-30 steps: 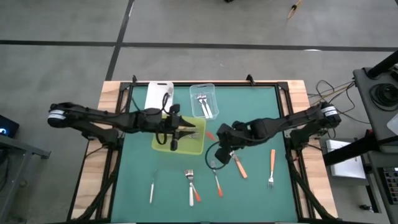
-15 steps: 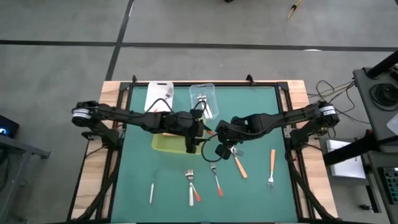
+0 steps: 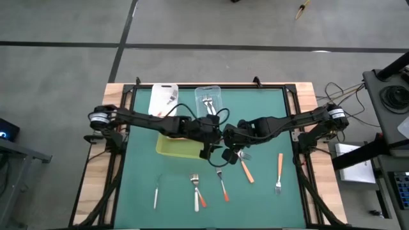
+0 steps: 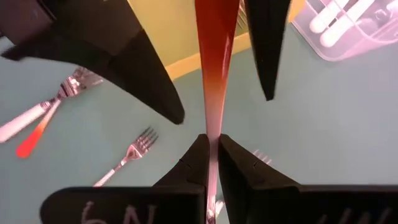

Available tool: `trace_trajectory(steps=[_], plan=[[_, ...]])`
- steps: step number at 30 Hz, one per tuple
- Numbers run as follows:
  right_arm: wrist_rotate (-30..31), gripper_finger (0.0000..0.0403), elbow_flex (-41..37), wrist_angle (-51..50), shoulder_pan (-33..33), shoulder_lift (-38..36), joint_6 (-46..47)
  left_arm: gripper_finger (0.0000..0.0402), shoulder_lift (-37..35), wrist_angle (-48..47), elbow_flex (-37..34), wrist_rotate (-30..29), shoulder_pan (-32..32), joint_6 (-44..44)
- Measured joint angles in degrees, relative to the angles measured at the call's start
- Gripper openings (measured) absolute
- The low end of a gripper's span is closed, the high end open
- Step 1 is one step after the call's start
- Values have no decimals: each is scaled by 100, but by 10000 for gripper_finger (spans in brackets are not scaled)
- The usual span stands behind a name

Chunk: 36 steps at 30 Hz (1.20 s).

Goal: Sort silverware by color (type)
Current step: Put the orange fork into the white bin

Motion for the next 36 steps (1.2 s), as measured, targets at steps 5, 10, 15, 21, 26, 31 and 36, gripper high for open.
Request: trace_trajectory(steps=[5,10,15,21,26,31,36], plan=[[-26,13,0,-82,2,-2,-11,182,78,-65,81,-2,0,47],[-35,13,0,-76,2,-2,-15,147,78,-70,81,-4,0,45],[-32,13,0,-76,4,-4,-48,98,78,-72,81,-4,2,27],[16,12,0,17,4,-4,-123,18,88,-169,70,8,-9,-68],[121,11,13,40,-9,-7,-111,0,89,-193,68,-190,-9,-114],[201,12,11,39,0,-7,-109,0,89,-201,68,-275,-18,-167],[404,12,7,34,2,-37,-105,0,78,-192,39,-319,-29,-261]])
